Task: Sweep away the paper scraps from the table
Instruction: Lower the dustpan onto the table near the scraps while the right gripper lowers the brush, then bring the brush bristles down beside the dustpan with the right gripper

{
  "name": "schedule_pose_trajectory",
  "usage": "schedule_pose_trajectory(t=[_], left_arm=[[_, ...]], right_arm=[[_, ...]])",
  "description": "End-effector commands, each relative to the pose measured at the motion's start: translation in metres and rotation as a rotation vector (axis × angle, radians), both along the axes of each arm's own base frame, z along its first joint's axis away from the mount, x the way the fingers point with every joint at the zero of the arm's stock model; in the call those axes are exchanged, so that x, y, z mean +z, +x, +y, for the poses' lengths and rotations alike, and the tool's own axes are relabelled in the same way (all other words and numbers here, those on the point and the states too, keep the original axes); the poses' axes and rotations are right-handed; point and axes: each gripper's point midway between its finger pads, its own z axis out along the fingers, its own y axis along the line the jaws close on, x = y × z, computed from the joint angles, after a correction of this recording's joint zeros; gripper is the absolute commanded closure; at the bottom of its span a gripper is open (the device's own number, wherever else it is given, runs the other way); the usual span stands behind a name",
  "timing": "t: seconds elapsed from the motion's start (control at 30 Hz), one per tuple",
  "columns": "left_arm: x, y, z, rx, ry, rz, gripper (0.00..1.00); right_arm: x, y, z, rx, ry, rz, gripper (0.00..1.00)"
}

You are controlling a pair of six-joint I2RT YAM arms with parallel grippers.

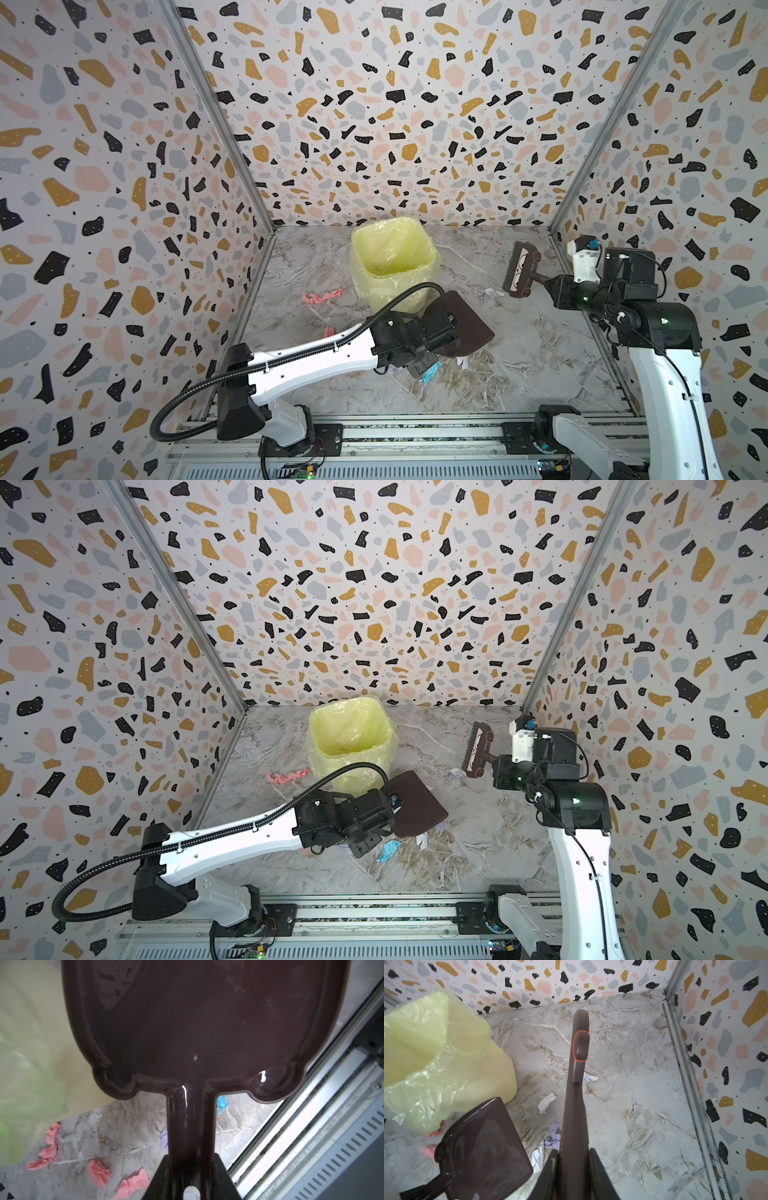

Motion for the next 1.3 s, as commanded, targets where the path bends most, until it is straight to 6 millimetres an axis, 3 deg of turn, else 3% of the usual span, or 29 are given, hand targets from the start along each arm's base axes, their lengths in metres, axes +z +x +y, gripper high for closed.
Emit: schedule_pose_trajectory(t=[0.0,0.23,0.47,0.73,0.97,1.27], left_arm=[[-0.005,-0.022,0.011,0.0,-0.01,0.066,1.0],[-0.042,-0.053,0.031,-0.018,0.063,0.173,1.0],[-0.056,-0.059,0.042,-0.026,0.149,0.195,1.0],[-0.061,-0.055,0.049,-0.046,0.259,0.174,1.0],[-0.053,-0.042,0.035,-0.061,0.302,0.123,1.0],[-0.055,-0.039,0.032,-0.08,0.354,0.119,1.0]], right_arm=[[-0.012,-0.001,0.003,-0.026,-0.095,0.053,1.0],[-0.035,-0.006,0.023,0.022,-0.198,0.153,1.0],[-0.045,-0.011,0.031,0.052,-0.215,0.183,1.0],[-0.058,-0.012,0.041,0.08,-0.232,0.211,1.0],[-0.066,-0.01,0.044,0.087,-0.235,0.214,1.0],[-0.074,-0.007,0.046,0.097,-0.238,0.219,1.0]])
